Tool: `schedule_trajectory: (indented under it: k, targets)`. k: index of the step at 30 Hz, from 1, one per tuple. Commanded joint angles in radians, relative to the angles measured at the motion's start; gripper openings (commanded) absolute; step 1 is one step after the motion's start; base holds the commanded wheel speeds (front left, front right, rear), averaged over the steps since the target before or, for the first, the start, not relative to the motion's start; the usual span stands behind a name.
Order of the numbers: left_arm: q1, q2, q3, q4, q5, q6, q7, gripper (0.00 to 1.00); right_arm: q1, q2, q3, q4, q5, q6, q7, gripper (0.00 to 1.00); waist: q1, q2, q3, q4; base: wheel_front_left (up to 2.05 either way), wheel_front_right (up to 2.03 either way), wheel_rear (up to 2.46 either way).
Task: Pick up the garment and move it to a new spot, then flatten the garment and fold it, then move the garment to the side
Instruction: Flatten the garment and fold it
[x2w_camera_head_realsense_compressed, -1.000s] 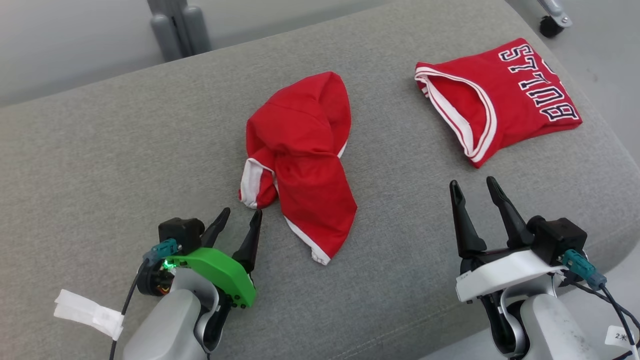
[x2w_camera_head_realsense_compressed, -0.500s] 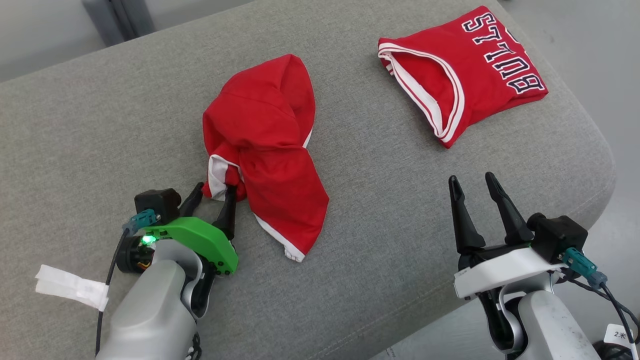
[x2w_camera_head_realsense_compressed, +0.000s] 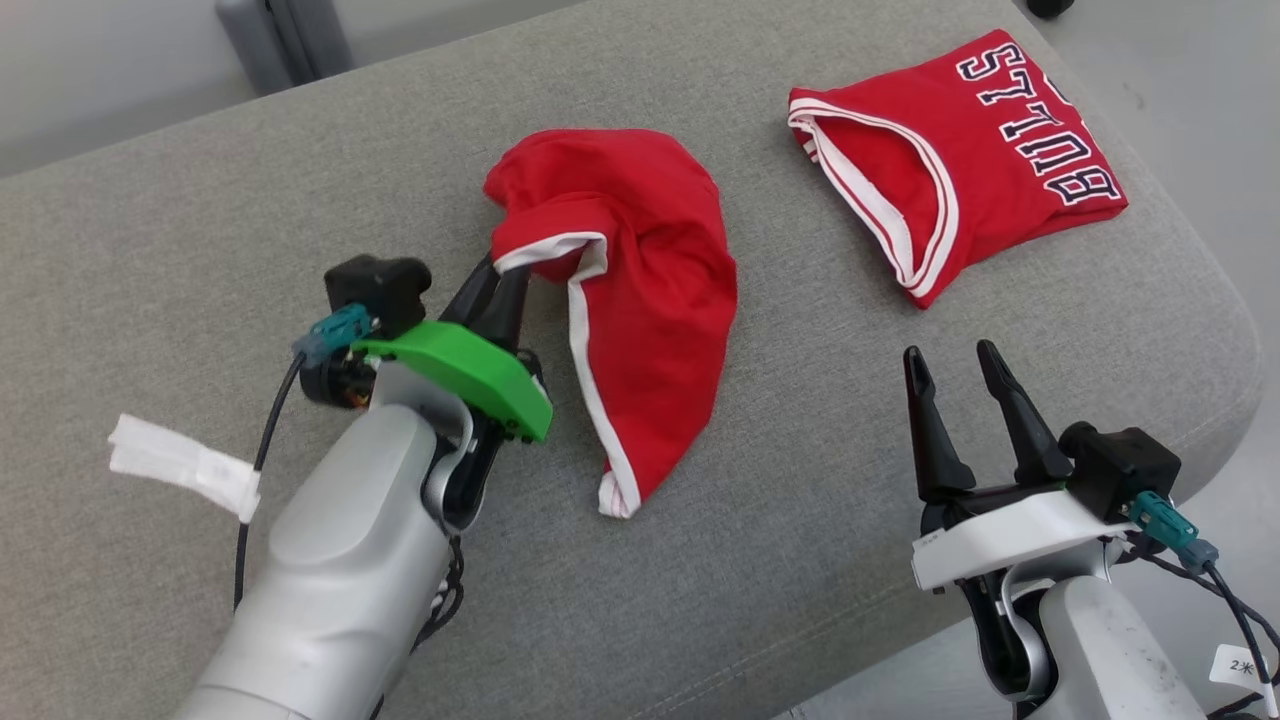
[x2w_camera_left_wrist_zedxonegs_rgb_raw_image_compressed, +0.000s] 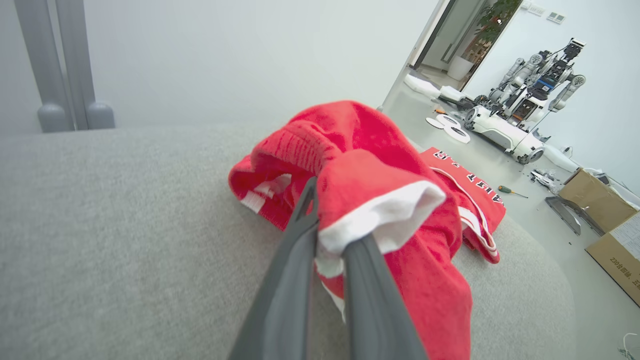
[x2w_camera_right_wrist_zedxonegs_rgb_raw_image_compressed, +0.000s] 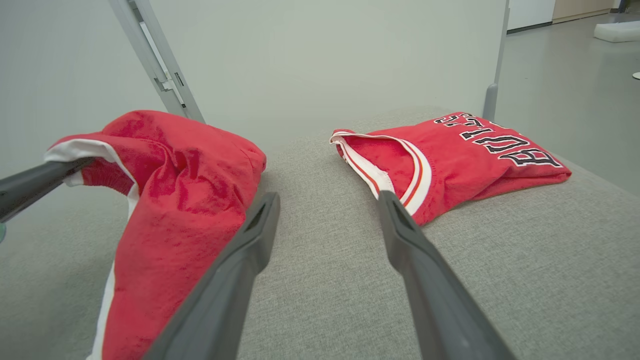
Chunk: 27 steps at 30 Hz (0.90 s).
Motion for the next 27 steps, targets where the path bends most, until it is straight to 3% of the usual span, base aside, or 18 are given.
schedule_trajectory:
  k: [1, 10, 14, 21, 27]
  targets:
    - [-0.045, -0.002, -0.013, -0.022, 0.023, -0.004, -0.004, 0.0, -0.004, -0.001, -0.001, 0.002, -0.003, 0.0, -0.004, 1.0, 0.0, 0.0, -0.012, 0.012, 0.0, 0.0, 0.0]
    - [-0.25, -0.022, -0.122, -0.122, 0.075, 0.006, 0.008, 0.0, 0.003, -0.001, 0.016, 0.017, 0.007, 0.0, -0.007, 1.0, 0.0, 0.0, -0.048, 0.025, 0.0, 0.0, 0.0]
    - [-0.315, -0.025, -0.187, -0.175, 0.069, 0.045, 0.02, 0.0, 0.007, -0.001, 0.02, 0.025, 0.011, 0.0, -0.008, 1.0, 0.0, 0.0, -0.063, 0.028, 0.0, 0.0, 0.0]
    - [-0.339, -0.023, -0.274, -0.226, -0.013, 0.164, 0.01, 0.0, 0.013, -0.001, 0.019, 0.031, 0.014, 0.0, -0.009, 1.0, 0.0, 0.0, -0.073, 0.052, 0.0, 0.0, 0.0]
    - [-0.253, -0.007, -0.257, -0.113, -0.046, 0.195, -0.001, 0.0, 0.012, -0.001, 0.008, 0.02, 0.003, 0.0, -0.008, 1.0, 0.0, 0.0, -0.063, 0.119, 0.0, 0.0, 0.0]
